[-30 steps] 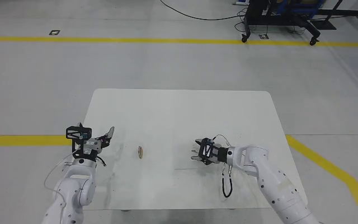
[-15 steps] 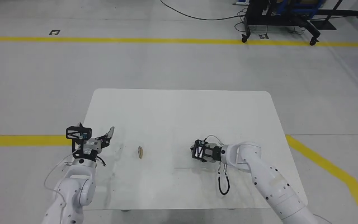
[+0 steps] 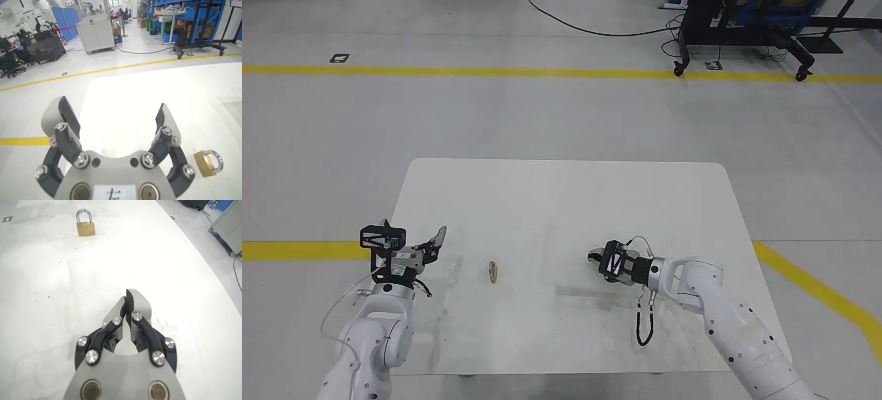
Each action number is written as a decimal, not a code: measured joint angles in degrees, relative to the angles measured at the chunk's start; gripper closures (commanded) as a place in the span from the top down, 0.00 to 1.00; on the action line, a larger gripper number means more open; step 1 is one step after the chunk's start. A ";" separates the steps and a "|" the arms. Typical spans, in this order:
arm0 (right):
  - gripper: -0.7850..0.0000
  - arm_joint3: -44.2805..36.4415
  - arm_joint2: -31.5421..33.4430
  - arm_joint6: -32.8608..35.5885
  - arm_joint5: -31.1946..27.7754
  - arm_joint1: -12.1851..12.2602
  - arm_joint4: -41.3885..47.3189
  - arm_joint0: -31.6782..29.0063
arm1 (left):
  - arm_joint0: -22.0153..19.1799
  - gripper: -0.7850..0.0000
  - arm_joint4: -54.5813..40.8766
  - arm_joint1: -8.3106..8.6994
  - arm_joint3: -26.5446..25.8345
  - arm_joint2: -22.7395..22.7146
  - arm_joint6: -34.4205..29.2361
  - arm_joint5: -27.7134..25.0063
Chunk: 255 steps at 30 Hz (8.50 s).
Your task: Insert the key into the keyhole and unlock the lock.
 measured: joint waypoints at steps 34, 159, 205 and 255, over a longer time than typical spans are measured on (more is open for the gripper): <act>0.00 -0.01 -0.02 0.04 -0.03 0.00 -0.04 0.01 | 0.00 1.00 0.00 0.00 0.00 0.00 0.00 0.00; 0.00 22.27 -17.04 -23.25 -12.20 -4.07 63.48 10.22 | -17.84 1.00 -75.31 -1.50 6.61 18.98 -29.41 -40.42; 0.00 24.59 -18.30 -18.30 -14.41 -9.41 68.79 12.86 | -24.92 0.00 -76.56 -1.11 17.85 24.94 -34.50 -41.70; 0.00 22.25 -15.23 -13.36 -14.41 -10.13 68.56 11.00 | -26.07 0.00 -79.89 -0.54 19.56 26.85 -34.99 -43.67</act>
